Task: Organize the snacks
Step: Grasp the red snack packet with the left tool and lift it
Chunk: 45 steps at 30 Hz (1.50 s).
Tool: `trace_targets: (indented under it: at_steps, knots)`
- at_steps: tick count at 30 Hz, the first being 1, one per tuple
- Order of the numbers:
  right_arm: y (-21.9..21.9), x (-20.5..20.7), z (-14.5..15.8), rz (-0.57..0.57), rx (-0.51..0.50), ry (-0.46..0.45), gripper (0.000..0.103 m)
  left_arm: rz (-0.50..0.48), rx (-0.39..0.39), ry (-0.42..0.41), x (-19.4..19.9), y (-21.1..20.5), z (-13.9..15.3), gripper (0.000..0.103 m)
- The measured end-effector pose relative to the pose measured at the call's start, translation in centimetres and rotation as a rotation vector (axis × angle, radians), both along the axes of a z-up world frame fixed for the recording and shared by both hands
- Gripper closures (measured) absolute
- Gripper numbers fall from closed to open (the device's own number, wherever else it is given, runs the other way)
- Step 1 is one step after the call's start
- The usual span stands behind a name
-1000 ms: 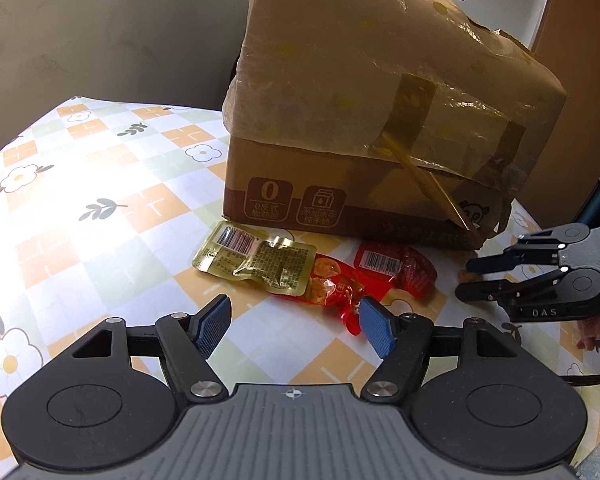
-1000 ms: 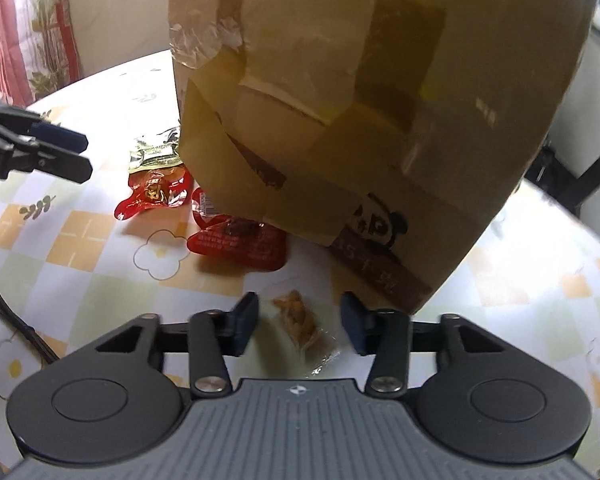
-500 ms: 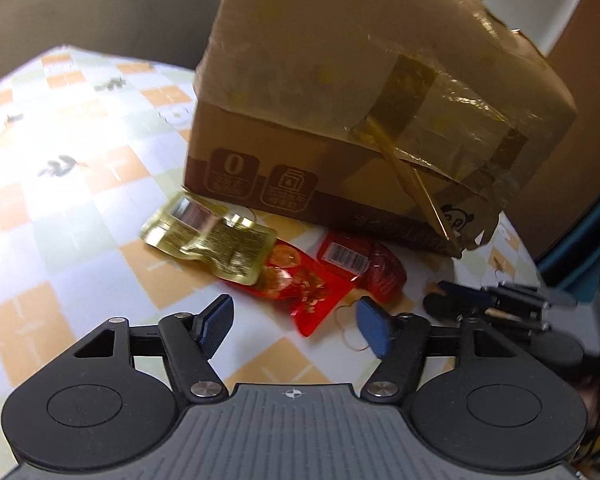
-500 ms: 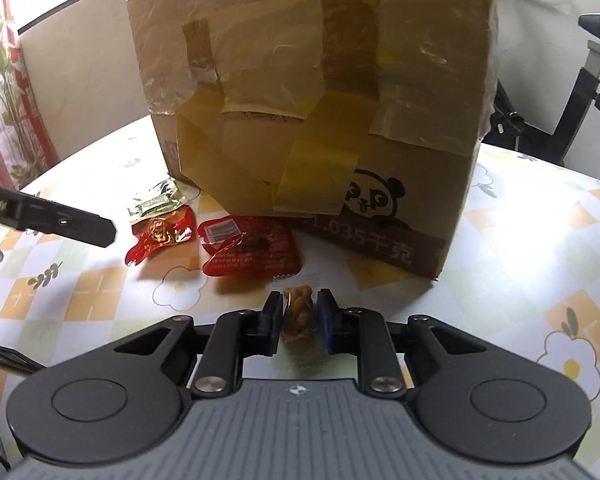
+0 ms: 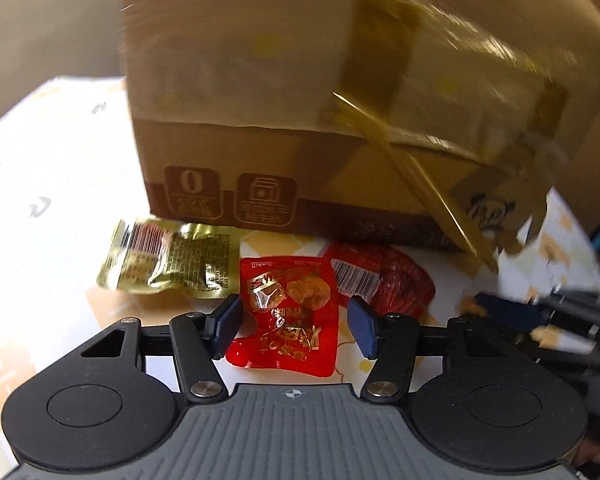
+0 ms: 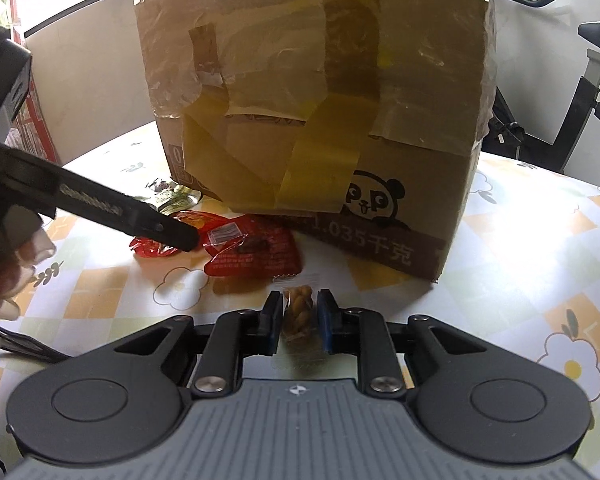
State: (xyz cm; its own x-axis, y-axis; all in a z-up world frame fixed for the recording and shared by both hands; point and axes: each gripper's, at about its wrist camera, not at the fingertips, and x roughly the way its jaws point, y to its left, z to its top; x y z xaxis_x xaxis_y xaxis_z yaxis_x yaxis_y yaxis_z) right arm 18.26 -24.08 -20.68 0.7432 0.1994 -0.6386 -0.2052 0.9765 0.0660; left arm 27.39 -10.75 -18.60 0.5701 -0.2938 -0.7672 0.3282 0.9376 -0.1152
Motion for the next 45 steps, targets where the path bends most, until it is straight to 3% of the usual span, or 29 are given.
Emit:
trace_targets:
  at_steps: [5,11,13,22,37,45]
  knots:
    - [0.5,-0.2,0.0,0.0,-0.028,-0.009,0.082,-0.058,0.082,-0.08,-1.7,-1.1,-0.8,0.043]
    - [0.8,-0.1,0.0,0.002,-0.046,-0.012,0.082,-0.058,0.075,-0.107,-2.3,-0.9,-1.0,0.043]
    - [0.7,0.0,0.0,0.001,-0.039,-0.011,0.082,-0.05,0.071,-0.115,-2.4,-0.6,-1.0,0.051]
    - [0.9,-0.1,0.0,0.002,-0.053,-0.017,0.082,-0.037,-0.027,-0.156,-4.1,2.3,-0.4,0.053]
    - [1.0,-0.4,0.2,-0.017,-0.084,-0.02,0.082,-0.045,-0.082,-0.203,-5.4,3.8,1.9,0.052]
    - [1.1,-2.4,2.8,-0.086,-0.035,-0.104,0.082,-0.01,-0.122,-0.253,-6.4,6.1,3.7,0.052]
